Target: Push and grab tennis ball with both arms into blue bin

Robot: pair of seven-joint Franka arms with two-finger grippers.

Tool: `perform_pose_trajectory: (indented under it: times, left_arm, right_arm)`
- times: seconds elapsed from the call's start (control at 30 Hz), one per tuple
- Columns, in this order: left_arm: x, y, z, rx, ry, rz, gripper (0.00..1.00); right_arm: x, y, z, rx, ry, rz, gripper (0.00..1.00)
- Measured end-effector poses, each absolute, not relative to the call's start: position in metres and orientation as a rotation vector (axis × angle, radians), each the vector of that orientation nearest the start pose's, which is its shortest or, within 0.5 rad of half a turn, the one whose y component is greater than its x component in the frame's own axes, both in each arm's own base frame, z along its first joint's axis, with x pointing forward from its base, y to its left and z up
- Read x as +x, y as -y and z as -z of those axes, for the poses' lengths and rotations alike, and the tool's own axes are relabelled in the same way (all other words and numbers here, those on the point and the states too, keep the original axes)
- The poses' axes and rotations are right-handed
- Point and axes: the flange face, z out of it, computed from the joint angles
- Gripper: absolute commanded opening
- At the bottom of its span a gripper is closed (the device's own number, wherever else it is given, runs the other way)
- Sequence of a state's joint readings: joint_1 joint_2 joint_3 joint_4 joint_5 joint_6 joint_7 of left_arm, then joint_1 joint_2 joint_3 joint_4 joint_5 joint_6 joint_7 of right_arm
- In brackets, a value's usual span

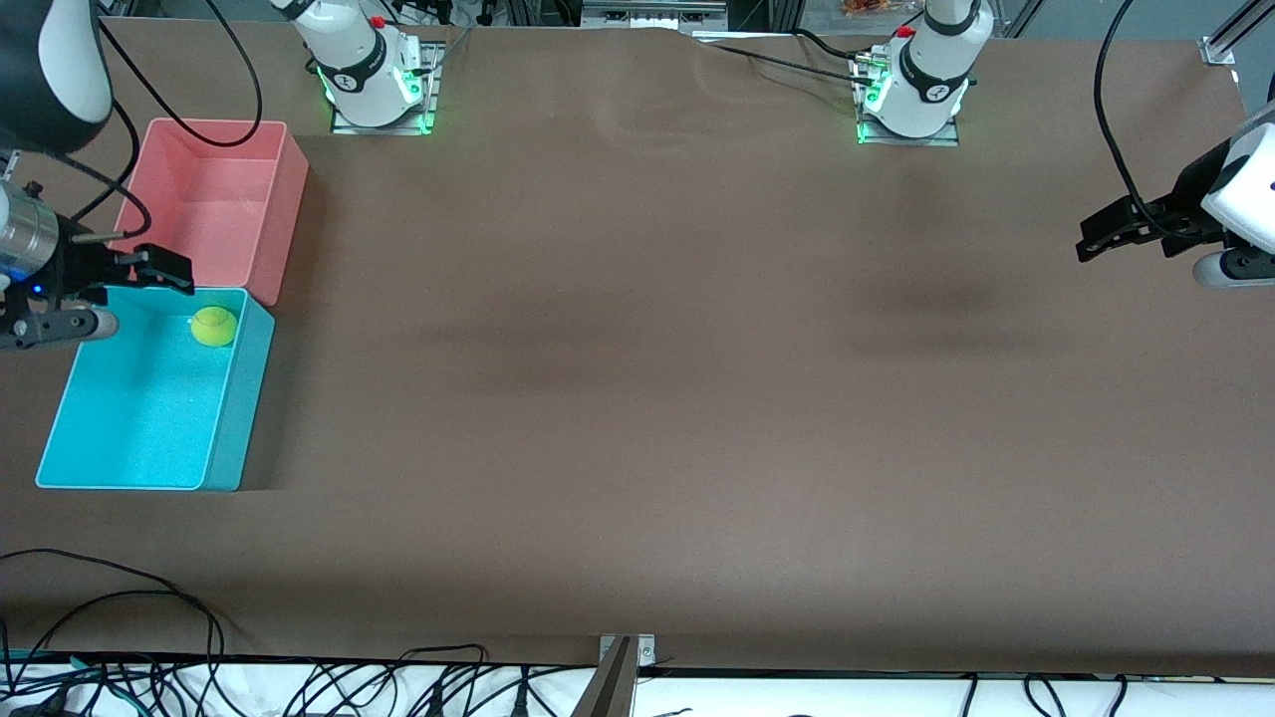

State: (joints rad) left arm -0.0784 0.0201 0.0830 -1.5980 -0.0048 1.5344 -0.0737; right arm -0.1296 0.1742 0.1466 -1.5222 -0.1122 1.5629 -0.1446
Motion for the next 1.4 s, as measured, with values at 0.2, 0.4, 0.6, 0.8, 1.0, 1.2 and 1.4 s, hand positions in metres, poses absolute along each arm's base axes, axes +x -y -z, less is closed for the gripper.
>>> perform_pose_trajectory:
  times: [0.2, 0.4, 0.6, 0.8, 1.0, 1.2, 1.4]
  left_arm:
    - [0.555, -0.002, -0.598, -3.137, 0.118, -0.131, 1.0]
    - [0.555, -0.001, -0.598, -3.137, 0.117, -0.131, 1.0]
    - [0.555, -0.001, -0.598, -3.137, 0.116, -0.132, 1.0]
    - [0.555, 0.0, -0.597, -3.137, 0.114, -0.137, 1.0]
    - [0.553, 0.001, -0.596, -3.135, 0.104, -0.161, 1.0]
    - [0.553, 0.001, -0.596, -3.136, 0.098, -0.165, 1.0]
    - [0.553, 0.001, -0.596, -3.136, 0.095, -0.165, 1.0]
  right_arm:
    - [0.582, 0.006, -0.572, -3.204, 0.259, -0.185, 1.0]
    - [0.557, 0.003, -0.591, -3.191, 0.227, -0.146, 1.0]
    - [0.543, 0.002, -0.599, -3.186, 0.117, -0.118, 1.0]
    - [0.545, -0.012, -0.598, -3.191, 0.053, -0.08, 1.0]
    - [0.551, -0.008, -0.593, -3.192, 0.038, -0.039, 1.0]
    - [0.55, -0.003, -0.588, -3.192, 0.041, -0.063, 1.0]
    - [0.547, 0.0, -0.584, -3.186, 0.033, -0.111, 1.0]
